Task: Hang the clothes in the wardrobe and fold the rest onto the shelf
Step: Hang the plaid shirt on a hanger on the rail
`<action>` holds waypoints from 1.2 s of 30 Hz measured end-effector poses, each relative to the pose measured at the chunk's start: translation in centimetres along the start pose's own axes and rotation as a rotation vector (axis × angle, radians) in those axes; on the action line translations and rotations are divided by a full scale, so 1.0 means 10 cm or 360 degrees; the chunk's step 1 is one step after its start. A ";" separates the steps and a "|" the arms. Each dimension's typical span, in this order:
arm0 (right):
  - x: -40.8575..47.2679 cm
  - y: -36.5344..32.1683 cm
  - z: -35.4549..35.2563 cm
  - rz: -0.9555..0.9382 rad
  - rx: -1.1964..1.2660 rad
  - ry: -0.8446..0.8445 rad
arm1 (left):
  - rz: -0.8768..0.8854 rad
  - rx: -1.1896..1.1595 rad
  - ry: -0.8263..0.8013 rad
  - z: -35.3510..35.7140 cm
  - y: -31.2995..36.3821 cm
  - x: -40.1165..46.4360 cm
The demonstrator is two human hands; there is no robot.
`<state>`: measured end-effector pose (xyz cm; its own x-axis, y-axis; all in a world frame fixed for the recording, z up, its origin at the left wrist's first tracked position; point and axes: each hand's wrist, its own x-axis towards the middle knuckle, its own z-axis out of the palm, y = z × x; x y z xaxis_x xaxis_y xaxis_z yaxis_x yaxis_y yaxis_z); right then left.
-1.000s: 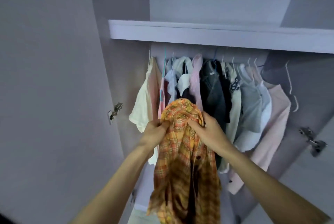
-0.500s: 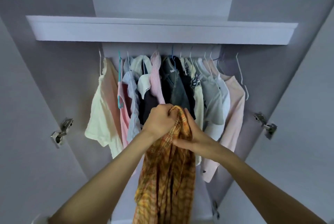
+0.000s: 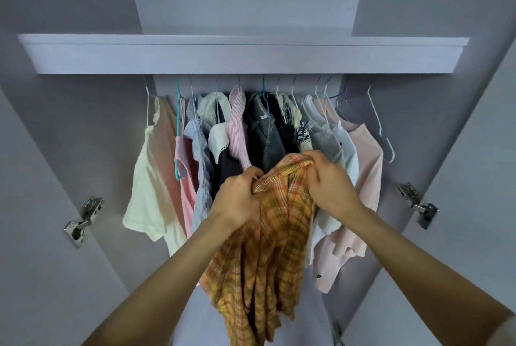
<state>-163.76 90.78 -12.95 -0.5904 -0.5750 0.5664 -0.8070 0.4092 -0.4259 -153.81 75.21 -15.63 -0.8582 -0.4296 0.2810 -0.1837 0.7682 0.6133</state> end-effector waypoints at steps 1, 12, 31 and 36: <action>0.04 0.02 -0.04 0.0002 -0.0005 0.0034 | -0.0065 0.0038 0.0043 0.03 -0.05 0.01; 0.12 0.71 -0.28 0.0470 0.0390 -0.0186 | -0.0202 -0.0220 0.0254 0.15 0.03 0.42; 0.94 1.81 0.33 0.0650 -0.0260 -0.0363 | -0.0372 -0.0396 0.0214 0.32 0.30 0.99; 0.99 1.63 0.41 0.0380 -0.0387 -0.0473 | -0.0408 -0.0401 0.0180 0.36 0.34 1.04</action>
<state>-182.69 88.88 -17.17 -0.7597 -0.6081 0.2303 -0.6492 0.6891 -0.3219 -165.06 75.08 -13.32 -0.7388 -0.6532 0.1659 -0.2500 0.4943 0.8326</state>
